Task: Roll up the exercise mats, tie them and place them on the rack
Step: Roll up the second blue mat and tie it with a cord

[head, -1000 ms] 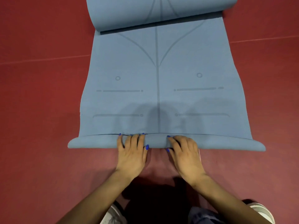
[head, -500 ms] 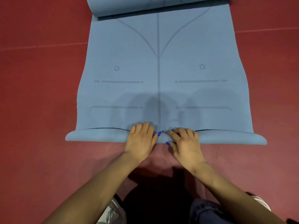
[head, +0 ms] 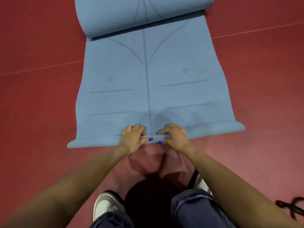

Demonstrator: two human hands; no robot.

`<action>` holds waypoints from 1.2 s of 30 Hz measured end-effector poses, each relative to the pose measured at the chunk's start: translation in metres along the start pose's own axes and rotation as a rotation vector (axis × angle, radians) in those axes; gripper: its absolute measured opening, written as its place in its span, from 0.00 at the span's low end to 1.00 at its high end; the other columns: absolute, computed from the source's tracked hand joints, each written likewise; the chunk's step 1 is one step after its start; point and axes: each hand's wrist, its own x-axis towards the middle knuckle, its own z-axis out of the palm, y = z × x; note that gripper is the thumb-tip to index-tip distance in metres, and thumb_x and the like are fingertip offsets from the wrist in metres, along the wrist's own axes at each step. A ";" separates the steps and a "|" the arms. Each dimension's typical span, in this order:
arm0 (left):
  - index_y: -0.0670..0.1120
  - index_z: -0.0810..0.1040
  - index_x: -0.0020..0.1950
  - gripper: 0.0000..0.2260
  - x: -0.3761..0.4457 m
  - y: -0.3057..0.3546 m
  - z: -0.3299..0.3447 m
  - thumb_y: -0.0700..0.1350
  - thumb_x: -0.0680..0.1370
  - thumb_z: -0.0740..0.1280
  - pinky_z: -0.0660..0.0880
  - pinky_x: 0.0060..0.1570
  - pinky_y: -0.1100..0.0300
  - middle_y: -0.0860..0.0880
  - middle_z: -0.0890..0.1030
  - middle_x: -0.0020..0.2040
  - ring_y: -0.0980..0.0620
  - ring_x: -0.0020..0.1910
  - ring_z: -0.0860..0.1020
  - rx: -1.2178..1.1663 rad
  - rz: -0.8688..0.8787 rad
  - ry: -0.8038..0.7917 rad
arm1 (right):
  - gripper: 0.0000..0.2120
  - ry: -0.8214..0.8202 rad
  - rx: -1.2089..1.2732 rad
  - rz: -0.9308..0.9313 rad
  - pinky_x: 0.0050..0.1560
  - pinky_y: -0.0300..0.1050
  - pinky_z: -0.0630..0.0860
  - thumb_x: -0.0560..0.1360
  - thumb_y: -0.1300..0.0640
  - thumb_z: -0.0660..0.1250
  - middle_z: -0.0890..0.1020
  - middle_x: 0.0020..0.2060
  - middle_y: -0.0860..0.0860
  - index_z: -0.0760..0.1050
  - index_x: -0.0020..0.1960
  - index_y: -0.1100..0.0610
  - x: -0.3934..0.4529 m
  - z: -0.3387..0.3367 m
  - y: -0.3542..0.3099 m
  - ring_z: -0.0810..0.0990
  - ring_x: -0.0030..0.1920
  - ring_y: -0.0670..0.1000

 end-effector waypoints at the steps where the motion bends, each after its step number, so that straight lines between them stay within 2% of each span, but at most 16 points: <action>1: 0.45 0.74 0.52 0.20 0.002 0.003 -0.006 0.62 0.76 0.62 0.62 0.55 0.56 0.49 0.74 0.55 0.45 0.56 0.69 0.051 0.001 -0.036 | 0.17 -0.037 -0.021 0.021 0.56 0.40 0.66 0.70 0.51 0.74 0.78 0.51 0.50 0.80 0.59 0.46 0.000 -0.004 -0.001 0.76 0.57 0.51; 5: 0.47 0.73 0.54 0.21 0.007 0.004 -0.016 0.64 0.78 0.57 0.63 0.57 0.53 0.49 0.74 0.57 0.45 0.57 0.69 0.227 0.039 -0.083 | 0.18 -0.075 -0.130 0.056 0.61 0.43 0.66 0.76 0.51 0.66 0.76 0.58 0.51 0.75 0.65 0.47 0.001 -0.004 -0.007 0.73 0.62 0.53; 7: 0.47 0.74 0.53 0.29 0.014 0.002 -0.017 0.70 0.75 0.49 0.63 0.55 0.54 0.49 0.75 0.55 0.46 0.56 0.70 0.293 0.090 -0.094 | 0.18 -0.062 -0.195 0.059 0.63 0.45 0.64 0.78 0.49 0.63 0.74 0.61 0.51 0.72 0.67 0.46 0.004 0.001 -0.004 0.71 0.64 0.54; 9: 0.46 0.76 0.48 0.37 0.018 -0.006 -0.010 0.73 0.72 0.40 0.68 0.50 0.53 0.49 0.77 0.49 0.45 0.50 0.74 0.338 0.178 0.037 | 0.17 -0.053 -0.176 0.037 0.64 0.44 0.62 0.78 0.49 0.62 0.73 0.62 0.50 0.72 0.67 0.46 0.007 0.006 0.001 0.70 0.64 0.53; 10: 0.46 0.77 0.44 0.37 0.016 -0.011 -0.002 0.71 0.74 0.39 0.72 0.44 0.52 0.48 0.78 0.45 0.44 0.44 0.76 0.332 0.226 0.150 | 0.17 -0.049 -0.153 0.017 0.63 0.43 0.61 0.78 0.50 0.63 0.73 0.62 0.50 0.72 0.66 0.46 0.008 0.006 0.003 0.70 0.64 0.52; 11: 0.46 0.78 0.41 0.33 0.011 -0.014 0.006 0.67 0.78 0.41 0.74 0.39 0.54 0.48 0.79 0.41 0.45 0.38 0.77 0.342 0.254 0.232 | 0.17 -0.035 -0.134 0.001 0.62 0.43 0.61 0.77 0.51 0.64 0.73 0.61 0.50 0.73 0.66 0.46 0.007 0.009 0.006 0.70 0.64 0.52; 13: 0.46 0.79 0.39 0.25 -0.001 -0.015 0.027 0.61 0.78 0.51 0.74 0.35 0.56 0.49 0.78 0.37 0.46 0.34 0.77 0.410 0.233 0.337 | 0.16 0.048 -0.131 -0.032 0.59 0.44 0.62 0.74 0.54 0.67 0.75 0.57 0.50 0.76 0.62 0.47 -0.001 0.016 0.007 0.73 0.59 0.54; 15: 0.45 0.79 0.39 0.21 -0.009 -0.010 0.036 0.59 0.75 0.55 0.71 0.36 0.54 0.48 0.77 0.35 0.46 0.34 0.76 0.456 0.196 0.417 | 0.17 0.163 -0.132 -0.081 0.53 0.45 0.65 0.69 0.55 0.68 0.78 0.50 0.50 0.80 0.58 0.48 -0.011 0.027 0.009 0.77 0.50 0.57; 17: 0.45 0.78 0.38 0.21 -0.009 -0.011 0.036 0.59 0.75 0.56 0.66 0.38 0.54 0.47 0.76 0.35 0.45 0.33 0.75 0.481 0.221 0.514 | 0.17 0.226 -0.117 -0.112 0.51 0.44 0.64 0.68 0.51 0.66 0.79 0.47 0.49 0.80 0.56 0.48 -0.019 0.031 0.010 0.77 0.46 0.55; 20: 0.44 0.77 0.36 0.21 -0.008 -0.016 0.036 0.57 0.77 0.56 0.63 0.40 0.53 0.46 0.76 0.34 0.44 0.33 0.75 0.472 0.292 0.580 | 0.18 0.291 -0.127 -0.165 0.52 0.42 0.61 0.72 0.43 0.61 0.78 0.47 0.48 0.79 0.57 0.49 -0.028 0.031 0.009 0.72 0.48 0.49; 25: 0.45 0.78 0.38 0.25 -0.004 -0.012 0.044 0.53 0.84 0.47 0.69 0.38 0.51 0.46 0.78 0.35 0.43 0.35 0.75 0.396 0.255 0.639 | 0.18 0.316 -0.241 -0.168 0.52 0.42 0.59 0.74 0.44 0.58 0.77 0.47 0.48 0.79 0.56 0.50 -0.028 0.041 0.012 0.75 0.48 0.52; 30: 0.45 0.76 0.39 0.18 -0.007 -0.012 0.049 0.51 0.82 0.55 0.66 0.37 0.51 0.46 0.76 0.35 0.44 0.33 0.73 0.397 0.288 0.744 | 0.16 0.379 -0.302 -0.167 0.47 0.45 0.59 0.68 0.50 0.59 0.75 0.46 0.49 0.79 0.51 0.52 -0.023 0.050 0.008 0.66 0.45 0.51; 33: 0.45 0.75 0.38 0.16 -0.009 -0.013 0.054 0.52 0.80 0.59 0.67 0.36 0.51 0.47 0.77 0.36 0.44 0.33 0.74 0.389 0.302 0.758 | 0.14 0.414 -0.256 -0.185 0.46 0.43 0.58 0.67 0.55 0.65 0.69 0.47 0.46 0.74 0.52 0.50 -0.027 0.059 0.012 0.66 0.45 0.50; 36: 0.46 0.76 0.40 0.16 -0.010 -0.015 0.060 0.53 0.81 0.58 0.69 0.36 0.51 0.48 0.78 0.37 0.44 0.34 0.75 0.392 0.302 0.754 | 0.13 0.410 -0.203 -0.202 0.48 0.42 0.59 0.71 0.52 0.63 0.69 0.48 0.47 0.75 0.55 0.52 -0.032 0.060 0.015 0.68 0.46 0.50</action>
